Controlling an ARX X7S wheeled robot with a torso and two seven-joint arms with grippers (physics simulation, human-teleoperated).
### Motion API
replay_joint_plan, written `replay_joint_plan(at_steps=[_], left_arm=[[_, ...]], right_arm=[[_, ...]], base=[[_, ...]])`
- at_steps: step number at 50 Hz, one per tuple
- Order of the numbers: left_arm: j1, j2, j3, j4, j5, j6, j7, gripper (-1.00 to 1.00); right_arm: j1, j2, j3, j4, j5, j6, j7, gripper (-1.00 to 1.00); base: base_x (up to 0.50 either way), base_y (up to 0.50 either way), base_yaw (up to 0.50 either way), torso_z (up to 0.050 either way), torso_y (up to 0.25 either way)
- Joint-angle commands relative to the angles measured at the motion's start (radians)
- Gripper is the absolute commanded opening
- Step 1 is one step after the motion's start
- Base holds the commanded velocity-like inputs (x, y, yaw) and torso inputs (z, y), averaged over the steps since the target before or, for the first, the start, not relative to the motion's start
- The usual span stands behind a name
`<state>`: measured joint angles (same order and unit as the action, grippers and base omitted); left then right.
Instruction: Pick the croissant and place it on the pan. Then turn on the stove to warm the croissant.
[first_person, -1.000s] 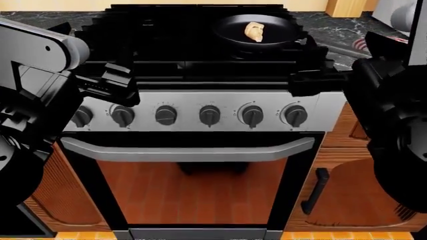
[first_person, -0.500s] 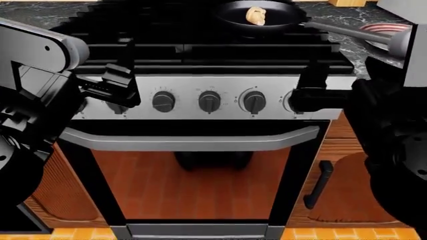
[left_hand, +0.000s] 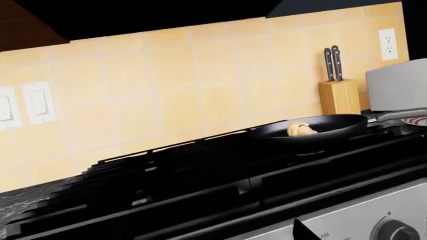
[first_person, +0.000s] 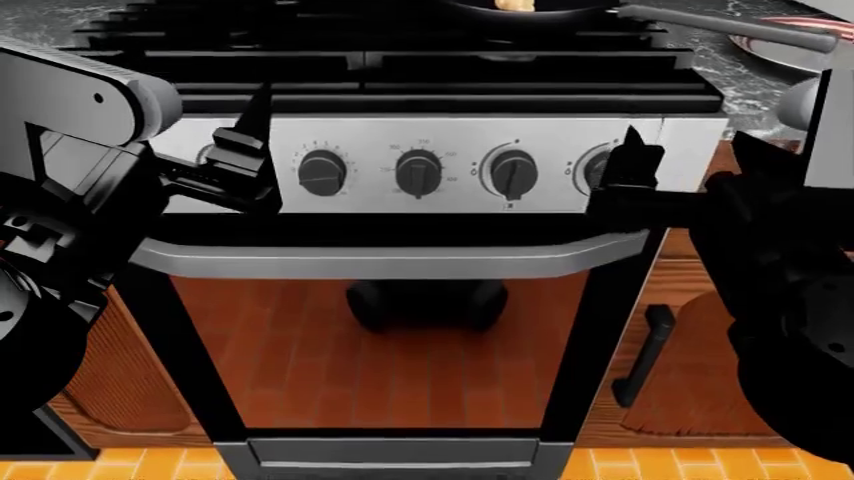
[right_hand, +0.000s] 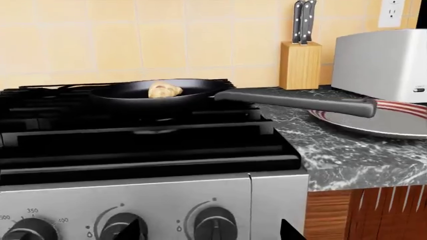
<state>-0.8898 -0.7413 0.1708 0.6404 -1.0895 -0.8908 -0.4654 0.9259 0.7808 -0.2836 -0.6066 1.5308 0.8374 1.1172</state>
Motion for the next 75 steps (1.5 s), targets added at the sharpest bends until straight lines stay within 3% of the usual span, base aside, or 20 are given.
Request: replay_joint_plan(at_steps=[1, 24, 50, 75], left_arm=[[-0.002, -0.002, 0.002, -0.001, -0.003, -0.001, -0.002, 1.0], [-0.002, -0.005, 0.007, 0.0, 0.0, 0.007, 0.001, 1.0], [0.007, -0.005, 0.006, -0.004, 0.003, 0.035, 0.027, 1.0], [0.01, -0.003, 0.002, -0.004, 0.0, 0.039, 0.003, 1.0]], right_arm=[[-0.012, 0.005, 0.001, 0.008, -0.01, -0.006, -0.01, 1.0], [0.002, 0.013, -0.013, 0.035, -0.025, 0.005, -0.044, 1.0], [0.045, 0.037, -0.071, 0.163, -0.041, 0.073, -0.174, 1.0], [0.101, -0.016, -0.135, 0.297, -0.137, 0.079, -0.264, 1.0]], base=[[0.0, 0.0, 0.0, -0.05, 0.0], [0.0, 0.0, 0.0, -0.05, 0.0], [0.0, 0.0, 0.0, 0.0, 0.0], [0.0, 0.0, 0.0, 0.0, 0.0]])
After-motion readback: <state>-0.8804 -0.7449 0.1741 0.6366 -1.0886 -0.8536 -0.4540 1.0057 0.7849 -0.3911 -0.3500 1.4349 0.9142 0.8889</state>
